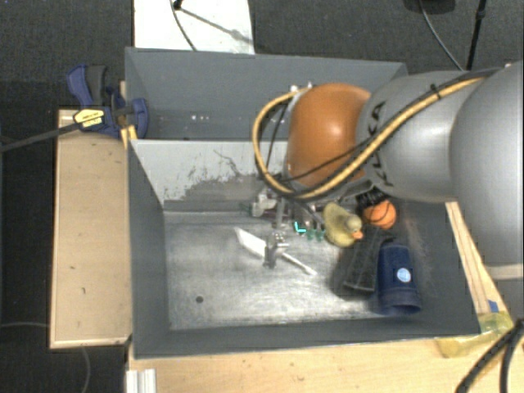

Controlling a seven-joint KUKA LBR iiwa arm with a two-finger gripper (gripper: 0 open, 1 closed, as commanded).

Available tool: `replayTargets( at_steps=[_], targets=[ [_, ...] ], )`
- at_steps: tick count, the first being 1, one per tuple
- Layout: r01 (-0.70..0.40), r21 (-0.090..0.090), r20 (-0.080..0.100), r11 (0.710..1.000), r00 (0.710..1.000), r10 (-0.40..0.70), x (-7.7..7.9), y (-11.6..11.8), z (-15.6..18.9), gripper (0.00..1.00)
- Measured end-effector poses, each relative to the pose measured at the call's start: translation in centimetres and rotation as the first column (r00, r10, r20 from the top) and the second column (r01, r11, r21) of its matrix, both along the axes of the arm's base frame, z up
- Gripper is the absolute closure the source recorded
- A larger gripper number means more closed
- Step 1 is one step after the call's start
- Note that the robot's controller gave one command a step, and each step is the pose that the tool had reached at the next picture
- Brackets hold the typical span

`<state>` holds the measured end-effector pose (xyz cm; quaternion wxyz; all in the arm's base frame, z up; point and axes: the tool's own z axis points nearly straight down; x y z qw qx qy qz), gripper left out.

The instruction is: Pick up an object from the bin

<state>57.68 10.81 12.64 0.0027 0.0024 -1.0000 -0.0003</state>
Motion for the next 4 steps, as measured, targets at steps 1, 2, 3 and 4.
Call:
replayTargets(
  at_steps=[1, 2, 3, 4],
  targets=[
    [0.002, 0.001, 0.008, 1.0, 1.0, -0.002, 0.2, 0.0, 0.5, 0.0],
    [0.068, 0.005, 0.009, 0.998, 0.998, -0.069, 0.9, 0.3, -4.9, 1.0],
    [0.07, 0.005, 0.009, 0.998, 0.998, -0.07, 0.9, 0.3, -4.9, 1.0],
    [0.018, 0.0, 0.01, 1.0, 1.0, -0.018, 1.1, 0.2, 10.5, 1.0]
  ],
)
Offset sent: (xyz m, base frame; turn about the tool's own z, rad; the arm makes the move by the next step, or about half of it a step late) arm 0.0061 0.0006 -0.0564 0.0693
